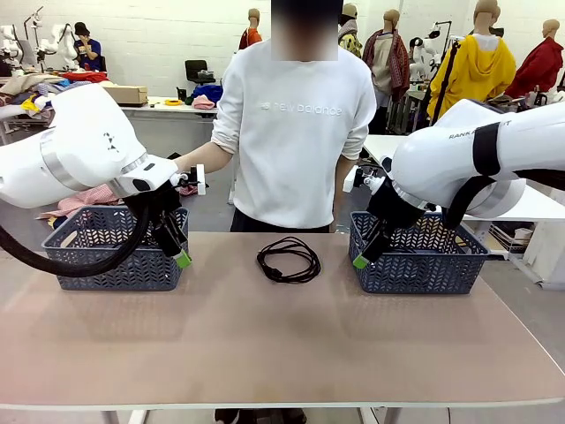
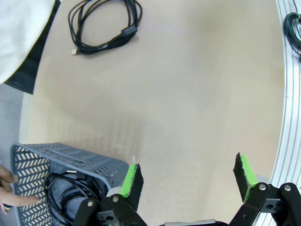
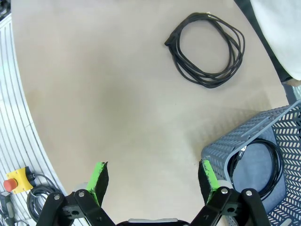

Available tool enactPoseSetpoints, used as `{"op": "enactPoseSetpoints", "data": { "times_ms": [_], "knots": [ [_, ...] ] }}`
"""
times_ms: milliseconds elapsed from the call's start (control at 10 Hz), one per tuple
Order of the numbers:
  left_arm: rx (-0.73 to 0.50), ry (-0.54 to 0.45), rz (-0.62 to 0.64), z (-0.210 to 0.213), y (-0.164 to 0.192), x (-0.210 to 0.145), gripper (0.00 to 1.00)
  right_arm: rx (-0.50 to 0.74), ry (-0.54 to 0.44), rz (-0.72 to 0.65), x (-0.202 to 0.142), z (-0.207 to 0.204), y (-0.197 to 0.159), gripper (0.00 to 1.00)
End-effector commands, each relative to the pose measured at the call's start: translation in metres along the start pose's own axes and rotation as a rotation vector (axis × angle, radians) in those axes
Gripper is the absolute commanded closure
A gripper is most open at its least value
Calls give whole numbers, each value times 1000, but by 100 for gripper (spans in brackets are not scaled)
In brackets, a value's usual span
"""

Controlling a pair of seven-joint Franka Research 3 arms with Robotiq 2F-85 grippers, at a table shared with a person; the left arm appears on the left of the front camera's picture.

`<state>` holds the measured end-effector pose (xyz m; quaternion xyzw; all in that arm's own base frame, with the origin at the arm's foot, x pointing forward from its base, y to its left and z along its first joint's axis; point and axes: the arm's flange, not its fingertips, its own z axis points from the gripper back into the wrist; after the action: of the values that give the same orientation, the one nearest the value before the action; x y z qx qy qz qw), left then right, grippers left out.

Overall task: Organize the cables according to human instructions.
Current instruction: Pick up a bundle of cables and place it in the basket indicated by the human.

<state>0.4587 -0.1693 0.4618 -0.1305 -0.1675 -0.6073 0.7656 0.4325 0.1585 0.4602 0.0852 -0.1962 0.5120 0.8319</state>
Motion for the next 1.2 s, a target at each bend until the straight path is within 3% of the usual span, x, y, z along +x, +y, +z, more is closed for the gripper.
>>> {"op": "enactPoseSetpoints", "data": {
  "times_ms": [0, 500, 600, 1100],
  "knots": [
    [3, -2, 3, 3, 1, -1, 0, -8, 5, -9, 0, 1, -1, 0],
    [0, 0, 0, 0, 0, 0, 0, -8, 5, -9, 0, 1, -1, 0],
    [43, 56, -46, 0, 5, 8, 0, -8, 5, -9, 0, 1, -1, 0],
    [41, 285, -532, -34, 50, 102, 0, -8, 5, -9, 0, 1, -1, 0]
  ]
}}
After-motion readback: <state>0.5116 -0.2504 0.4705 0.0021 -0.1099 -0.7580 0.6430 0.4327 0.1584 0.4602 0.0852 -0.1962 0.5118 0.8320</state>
